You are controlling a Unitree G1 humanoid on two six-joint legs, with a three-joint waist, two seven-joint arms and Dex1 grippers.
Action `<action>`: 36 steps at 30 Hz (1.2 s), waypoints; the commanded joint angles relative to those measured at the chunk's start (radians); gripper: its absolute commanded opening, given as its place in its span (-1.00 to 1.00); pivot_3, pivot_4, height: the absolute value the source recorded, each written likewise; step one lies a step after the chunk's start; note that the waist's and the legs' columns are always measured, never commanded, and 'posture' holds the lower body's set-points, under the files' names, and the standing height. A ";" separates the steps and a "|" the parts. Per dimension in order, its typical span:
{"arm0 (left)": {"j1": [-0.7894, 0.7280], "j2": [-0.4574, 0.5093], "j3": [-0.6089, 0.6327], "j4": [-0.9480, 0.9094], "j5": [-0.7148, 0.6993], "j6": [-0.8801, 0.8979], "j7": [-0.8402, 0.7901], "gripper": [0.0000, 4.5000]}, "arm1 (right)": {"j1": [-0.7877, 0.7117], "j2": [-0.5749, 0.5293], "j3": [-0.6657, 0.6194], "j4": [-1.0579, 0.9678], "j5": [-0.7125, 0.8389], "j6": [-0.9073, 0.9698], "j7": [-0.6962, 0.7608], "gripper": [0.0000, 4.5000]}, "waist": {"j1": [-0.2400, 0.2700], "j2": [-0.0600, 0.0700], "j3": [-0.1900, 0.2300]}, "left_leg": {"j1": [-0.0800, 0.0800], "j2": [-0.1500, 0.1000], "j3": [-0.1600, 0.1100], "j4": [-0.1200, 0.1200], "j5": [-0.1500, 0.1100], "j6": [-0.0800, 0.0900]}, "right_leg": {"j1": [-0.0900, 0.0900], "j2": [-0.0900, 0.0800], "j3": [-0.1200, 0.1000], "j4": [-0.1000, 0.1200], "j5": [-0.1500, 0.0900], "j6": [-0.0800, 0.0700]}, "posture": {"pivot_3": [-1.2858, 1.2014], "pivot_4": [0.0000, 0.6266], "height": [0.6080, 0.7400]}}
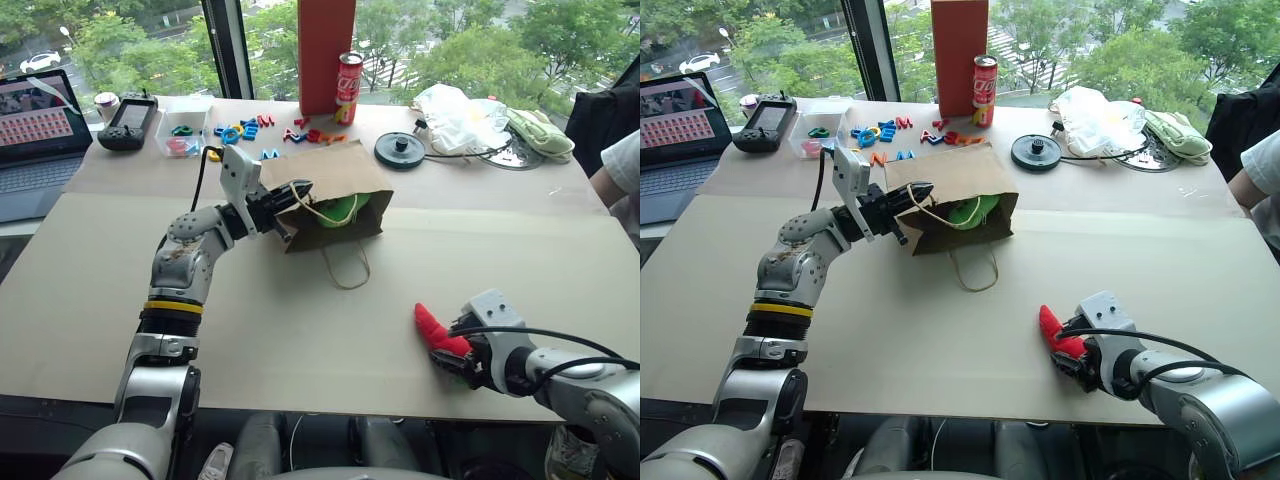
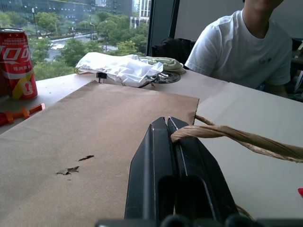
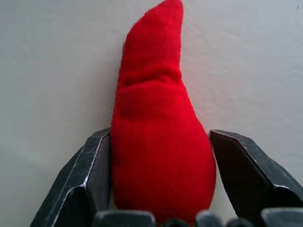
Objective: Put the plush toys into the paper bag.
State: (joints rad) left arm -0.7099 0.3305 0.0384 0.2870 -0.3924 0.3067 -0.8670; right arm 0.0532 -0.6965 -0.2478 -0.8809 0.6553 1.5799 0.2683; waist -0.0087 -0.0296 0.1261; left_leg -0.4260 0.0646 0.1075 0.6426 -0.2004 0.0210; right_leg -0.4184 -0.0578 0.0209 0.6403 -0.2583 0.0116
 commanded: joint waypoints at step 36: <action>-0.087 -0.018 0.021 -0.015 -0.028 0.037 0.022 -1.00 | -0.530 0.376 0.207 0.210 -0.152 -0.053 -0.078 -0.91 | -0.003 0.000 0.000 | -0.001 0.000 0.001 0.000 0.000 0.000 | -0.002 0.000 0.000 0.001 0.000 0.000 | 0.03 -0.52 1.00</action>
State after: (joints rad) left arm -0.7706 0.3174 0.0485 0.3179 -0.3974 0.3385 -0.8438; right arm -0.4468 -0.3264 -0.0650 -0.6770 0.5222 1.5823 0.1945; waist -0.0115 -0.0301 0.1257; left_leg -0.4283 0.0641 0.1086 0.6431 -0.2002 0.0211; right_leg -0.4206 -0.0578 0.0209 0.6418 -0.2581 0.0113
